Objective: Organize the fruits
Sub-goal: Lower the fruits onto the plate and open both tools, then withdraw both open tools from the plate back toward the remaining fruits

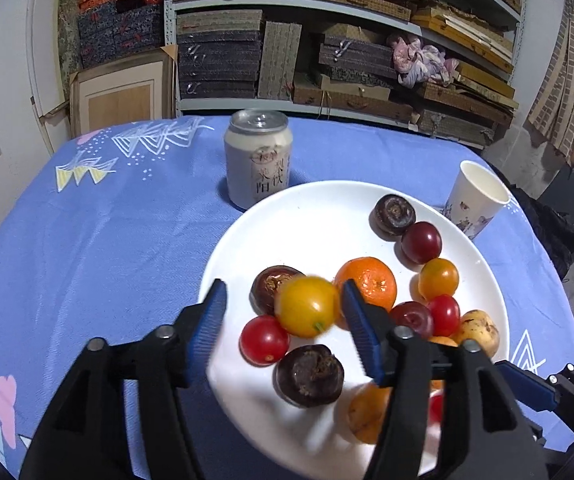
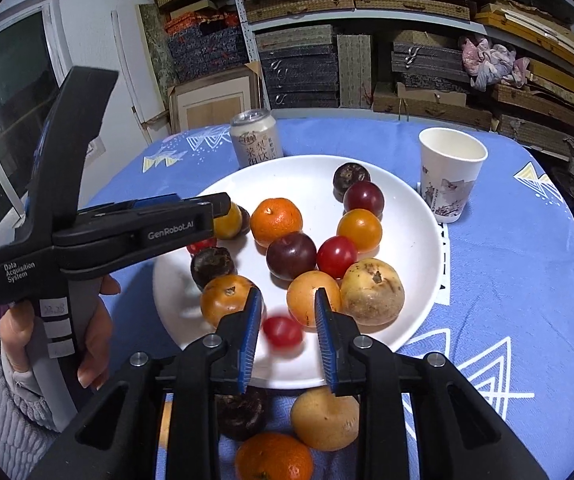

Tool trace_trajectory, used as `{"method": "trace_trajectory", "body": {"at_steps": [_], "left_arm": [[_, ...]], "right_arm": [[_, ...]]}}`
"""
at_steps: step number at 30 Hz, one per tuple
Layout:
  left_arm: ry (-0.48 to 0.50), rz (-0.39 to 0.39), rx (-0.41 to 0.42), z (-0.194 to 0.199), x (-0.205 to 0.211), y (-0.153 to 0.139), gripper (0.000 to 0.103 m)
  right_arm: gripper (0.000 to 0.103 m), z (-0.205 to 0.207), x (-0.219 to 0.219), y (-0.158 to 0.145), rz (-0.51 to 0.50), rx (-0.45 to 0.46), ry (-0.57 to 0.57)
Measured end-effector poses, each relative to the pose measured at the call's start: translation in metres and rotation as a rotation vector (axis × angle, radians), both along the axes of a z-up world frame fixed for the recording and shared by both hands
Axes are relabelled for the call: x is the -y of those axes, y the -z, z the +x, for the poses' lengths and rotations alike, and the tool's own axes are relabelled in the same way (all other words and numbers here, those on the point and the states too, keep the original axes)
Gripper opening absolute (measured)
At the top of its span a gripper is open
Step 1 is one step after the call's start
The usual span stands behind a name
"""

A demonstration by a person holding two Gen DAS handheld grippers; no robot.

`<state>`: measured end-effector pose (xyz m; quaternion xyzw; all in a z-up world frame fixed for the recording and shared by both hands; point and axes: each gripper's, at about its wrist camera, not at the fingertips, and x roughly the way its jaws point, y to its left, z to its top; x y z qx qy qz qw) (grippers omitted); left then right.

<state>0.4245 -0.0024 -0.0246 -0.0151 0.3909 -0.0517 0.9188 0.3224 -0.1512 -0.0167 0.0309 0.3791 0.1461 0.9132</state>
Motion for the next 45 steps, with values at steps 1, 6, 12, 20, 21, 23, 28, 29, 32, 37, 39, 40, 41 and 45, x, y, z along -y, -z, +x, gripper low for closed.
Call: {"method": "trace_trajectory", "body": {"at_steps": [1, 6, 12, 20, 21, 23, 28, 29, 32, 37, 39, 40, 41, 45], "left_arm": [[0.000, 0.004, 0.012, -0.005, -0.001, -0.005, 0.063], [-0.008, 0.023, 0.057, -0.042, -0.010, -0.030, 0.063], [-0.049, 0.039, 0.125, -0.107, -0.027, -0.049, 0.074], [-0.159, 0.056, 0.175, -0.205, -0.036, -0.023, 0.082], [-0.168, 0.061, 0.175, -0.217, -0.035, -0.016, 0.084], [-0.162, 0.083, 0.175, -0.228, -0.031, -0.007, 0.084], [-0.104, 0.128, 0.168, -0.239, -0.018, 0.006, 0.084], [-0.101, 0.132, 0.172, -0.240, -0.018, 0.006, 0.084], [-0.099, 0.138, 0.169, -0.239, -0.015, 0.008, 0.088], [-0.100, 0.128, 0.166, -0.237, -0.016, 0.008, 0.093], [-0.099, 0.134, 0.168, -0.237, -0.016, 0.008, 0.093], [-0.098, 0.135, 0.168, -0.237, -0.016, 0.008, 0.093], [-0.097, 0.134, 0.167, -0.237, -0.016, 0.008, 0.093], [-0.090, 0.144, 0.159, -0.236, -0.015, 0.010, 0.093]], "right_arm": [[0.030, -0.004, 0.002, -0.004, 0.008, 0.010, 0.005], [0.034, -0.032, 0.021, -0.024, 0.074, 0.059, 0.037], [0.051, -0.083, 0.045, -0.035, 0.123, 0.140, 0.117], [0.061, -0.135, 0.054, -0.004, 0.078, 0.159, 0.173], [0.063, -0.141, 0.054, 0.000, 0.072, 0.161, 0.182], [0.067, -0.151, 0.054, 0.005, 0.052, 0.166, 0.197], [0.081, -0.167, 0.042, 0.009, -0.045, 0.228, 0.206], [0.081, -0.168, 0.038, 0.011, -0.063, 0.232, 0.203], [0.081, -0.167, 0.034, 0.012, -0.089, 0.231, 0.196], [0.086, -0.168, 0.031, 0.014, -0.108, 0.231, 0.194], [0.086, -0.169, 0.030, 0.014, -0.106, 0.233, 0.192], [0.086, -0.169, 0.030, 0.014, -0.107, 0.232, 0.192], [0.086, -0.169, 0.030, 0.014, -0.108, 0.230, 0.191], [0.086, -0.169, 0.029, 0.015, -0.106, 0.221, 0.183]]}}
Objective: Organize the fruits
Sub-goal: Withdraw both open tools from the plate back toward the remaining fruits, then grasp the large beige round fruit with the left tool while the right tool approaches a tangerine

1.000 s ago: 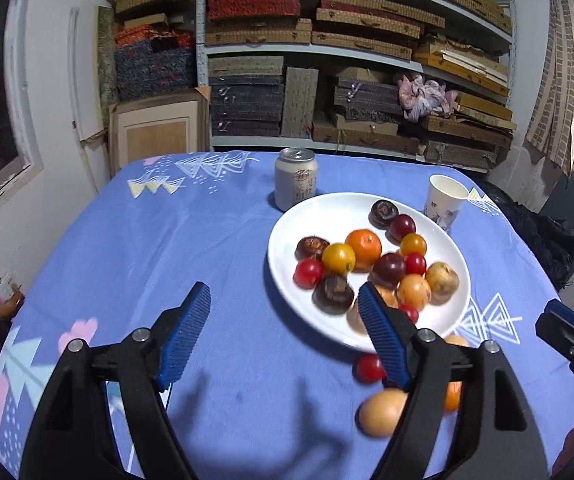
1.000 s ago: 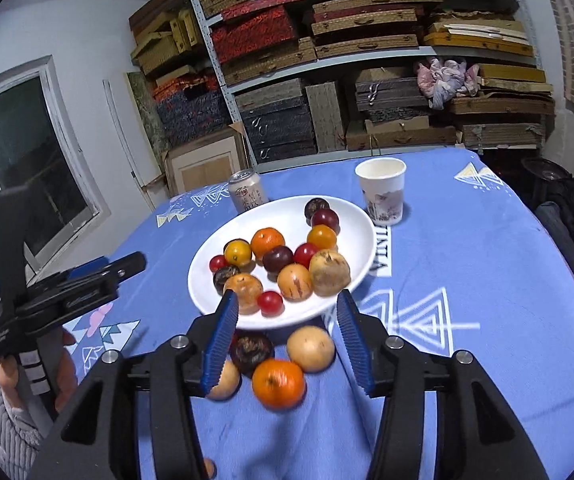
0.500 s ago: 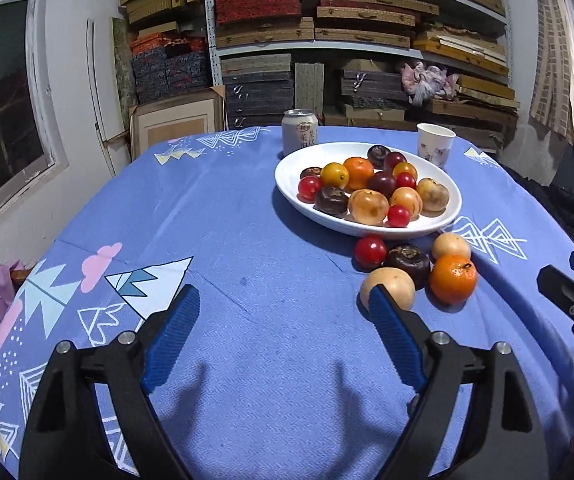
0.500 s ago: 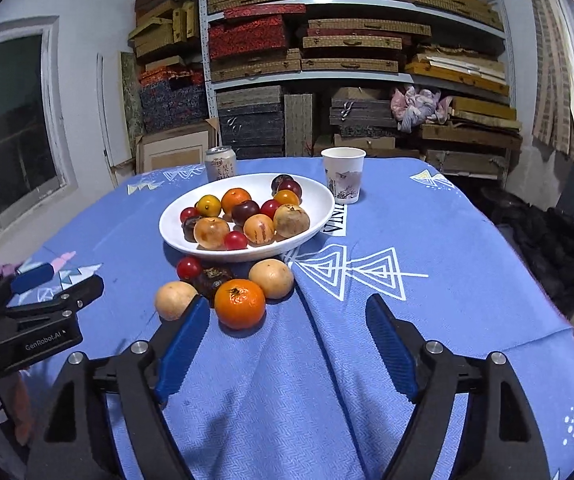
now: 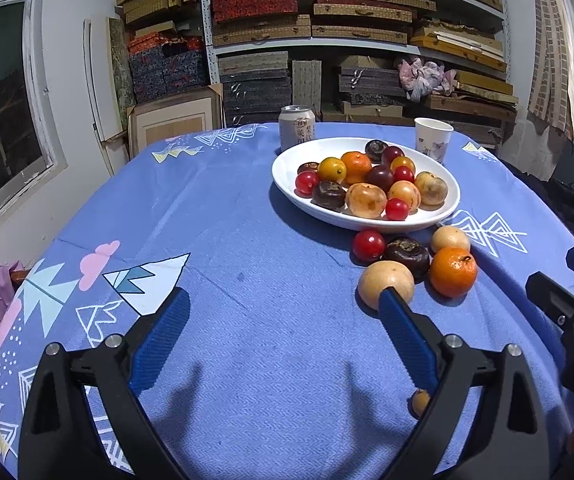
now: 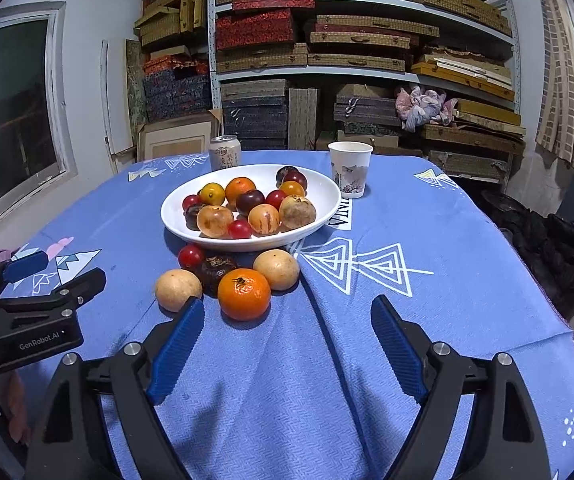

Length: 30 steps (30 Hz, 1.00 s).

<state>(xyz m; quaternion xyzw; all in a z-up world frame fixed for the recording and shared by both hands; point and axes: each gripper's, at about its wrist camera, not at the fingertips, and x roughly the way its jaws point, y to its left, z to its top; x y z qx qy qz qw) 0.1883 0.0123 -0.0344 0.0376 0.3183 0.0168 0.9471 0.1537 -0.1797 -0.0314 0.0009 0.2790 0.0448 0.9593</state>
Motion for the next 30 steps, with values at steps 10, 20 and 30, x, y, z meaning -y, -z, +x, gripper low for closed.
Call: {"method": "trace_trajectory", "body": {"at_steps": [10, 20, 30], "left_arm": [[-0.003, 0.010, -0.004, 0.002, 0.002, 0.002, 0.093], [0.017, 0.019, -0.019, 0.007, 0.004, 0.008, 0.093], [0.119, -0.015, -0.059, 0.020, 0.019, 0.015, 0.093]], "right_arm": [[0.087, -0.002, -0.002, 0.002, 0.001, -0.008, -0.006], [0.087, 0.000, -0.001, 0.003, 0.008, -0.021, -0.010], [0.087, 0.005, 0.005, 0.007, 0.029, -0.048, 0.005]]}}
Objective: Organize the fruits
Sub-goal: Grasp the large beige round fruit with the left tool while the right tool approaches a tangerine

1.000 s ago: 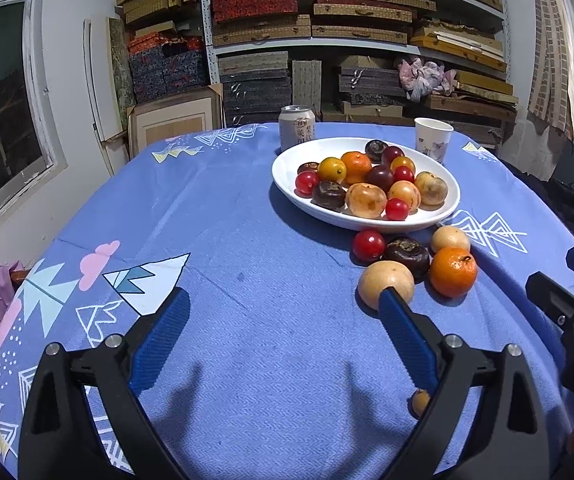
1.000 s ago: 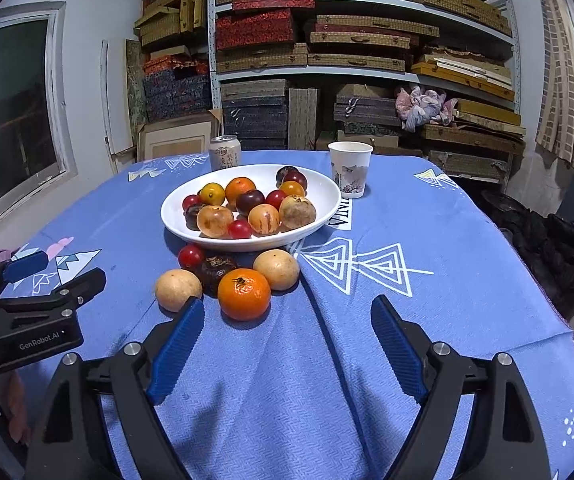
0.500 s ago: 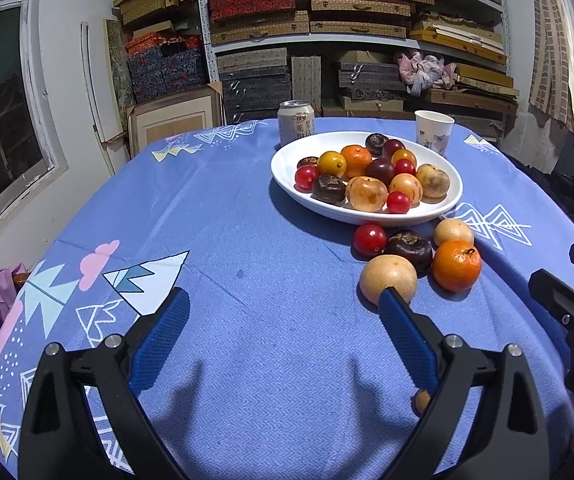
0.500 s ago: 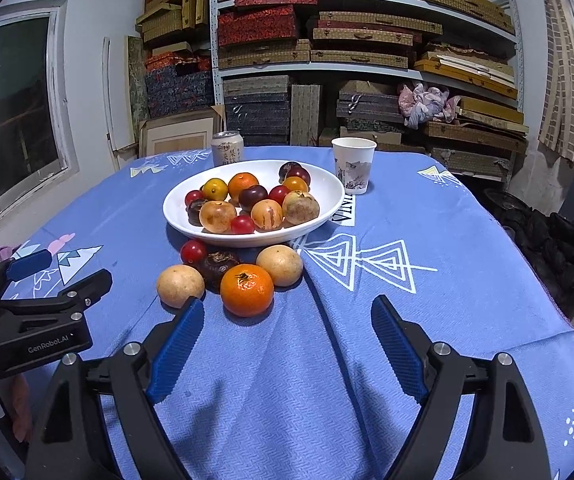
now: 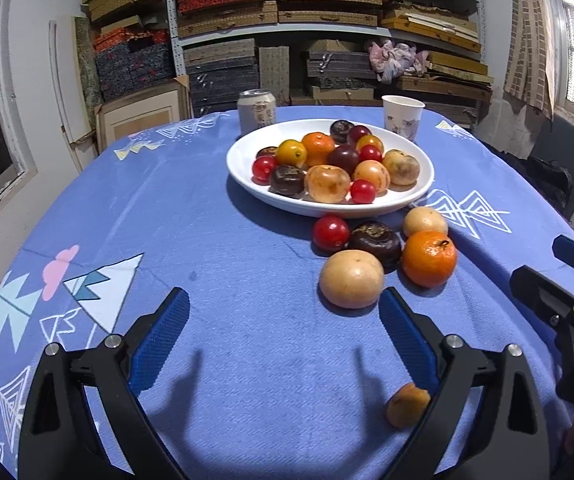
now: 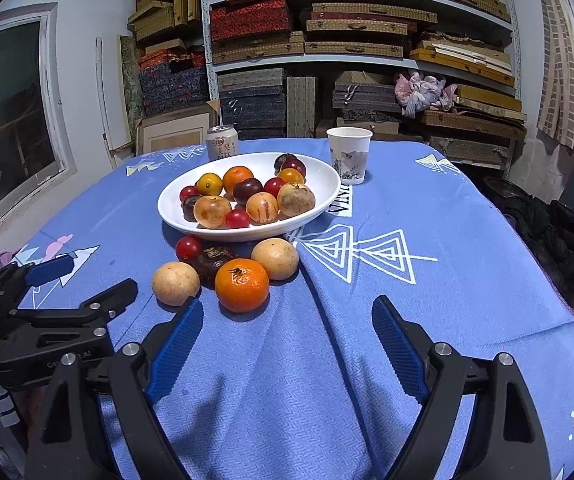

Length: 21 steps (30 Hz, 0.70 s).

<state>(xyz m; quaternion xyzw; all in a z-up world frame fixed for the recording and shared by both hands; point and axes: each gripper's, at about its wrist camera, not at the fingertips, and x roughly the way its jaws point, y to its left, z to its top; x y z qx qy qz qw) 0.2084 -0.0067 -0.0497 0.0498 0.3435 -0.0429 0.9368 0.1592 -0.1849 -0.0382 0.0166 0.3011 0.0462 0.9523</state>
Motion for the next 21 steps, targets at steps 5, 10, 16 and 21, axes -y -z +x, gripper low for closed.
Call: {"method": "trace_trajectory", "body": {"at_steps": [5, 10, 16, 21], "left_arm": [[0.042, -0.017, -0.063, 0.019, 0.014, 0.008, 0.093], [0.079, -0.018, -0.081, 0.031, 0.025, 0.014, 0.093], [0.117, -0.051, -0.101, 0.040, 0.029, 0.017, 0.089], [0.128, -0.077, -0.136, 0.047, 0.028, 0.020, 0.074]], "right_arm": [[0.087, 0.002, 0.003, 0.001, 0.007, -0.008, 0.013], [0.088, 0.005, 0.010, 0.003, 0.033, -0.029, 0.035], [0.088, 0.006, 0.010, 0.005, 0.037, -0.037, 0.040], [0.088, 0.007, 0.010, 0.006, 0.032, -0.042, 0.041]]}}
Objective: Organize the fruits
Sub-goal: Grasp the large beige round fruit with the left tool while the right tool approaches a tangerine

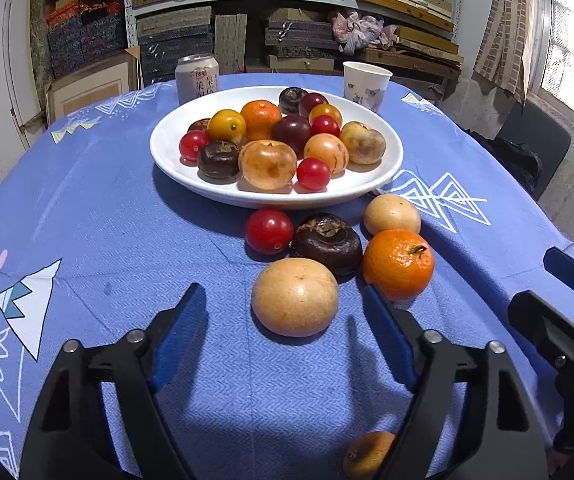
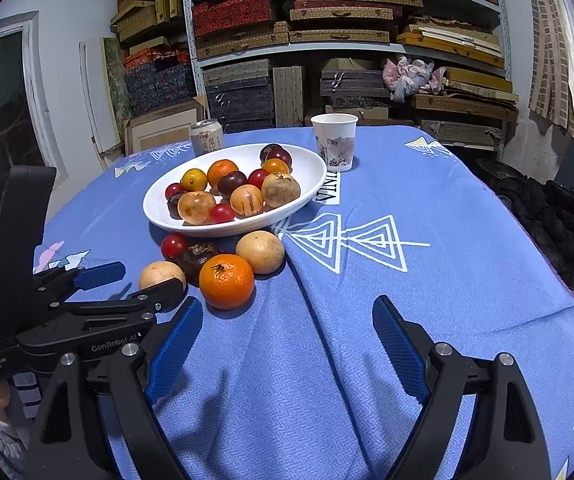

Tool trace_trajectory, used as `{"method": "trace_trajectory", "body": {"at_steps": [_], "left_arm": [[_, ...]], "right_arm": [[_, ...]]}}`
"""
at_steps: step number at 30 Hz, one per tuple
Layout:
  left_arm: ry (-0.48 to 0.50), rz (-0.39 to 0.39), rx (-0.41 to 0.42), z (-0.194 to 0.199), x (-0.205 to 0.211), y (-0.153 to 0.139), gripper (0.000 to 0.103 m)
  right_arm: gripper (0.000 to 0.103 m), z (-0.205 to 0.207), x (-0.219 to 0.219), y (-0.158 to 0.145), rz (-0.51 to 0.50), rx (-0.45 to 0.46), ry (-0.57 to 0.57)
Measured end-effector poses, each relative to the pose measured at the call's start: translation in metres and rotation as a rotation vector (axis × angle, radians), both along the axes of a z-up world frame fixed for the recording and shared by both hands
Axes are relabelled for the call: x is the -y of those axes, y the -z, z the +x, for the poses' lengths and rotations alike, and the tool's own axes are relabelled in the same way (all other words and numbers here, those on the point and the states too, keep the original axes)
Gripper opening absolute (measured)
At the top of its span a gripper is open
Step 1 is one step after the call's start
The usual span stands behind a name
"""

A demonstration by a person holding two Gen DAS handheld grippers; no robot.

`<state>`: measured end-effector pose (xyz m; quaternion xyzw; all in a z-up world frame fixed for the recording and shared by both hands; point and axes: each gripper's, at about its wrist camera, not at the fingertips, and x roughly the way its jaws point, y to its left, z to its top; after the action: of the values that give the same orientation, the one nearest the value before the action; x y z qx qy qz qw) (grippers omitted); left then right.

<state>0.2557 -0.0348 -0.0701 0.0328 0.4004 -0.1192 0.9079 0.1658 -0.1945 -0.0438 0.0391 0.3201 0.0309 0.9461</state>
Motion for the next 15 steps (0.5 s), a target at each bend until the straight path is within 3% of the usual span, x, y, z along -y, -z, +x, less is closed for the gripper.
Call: {"method": "trace_trajectory", "body": {"at_steps": [11, 15], "left_arm": [[0.036, -0.018, -0.050, 0.0059, 0.0044, 0.0077, 0.048], [0.036, -0.029, -0.051, 0.0063, 0.0030, 0.0077, 0.047]], "right_arm": [[0.088, 0.0033, 0.0011, 0.0039, 0.001, -0.022, 0.005], [0.088, 0.0056, 0.0016, 0.0060, 0.004, -0.035, 0.008]]}}
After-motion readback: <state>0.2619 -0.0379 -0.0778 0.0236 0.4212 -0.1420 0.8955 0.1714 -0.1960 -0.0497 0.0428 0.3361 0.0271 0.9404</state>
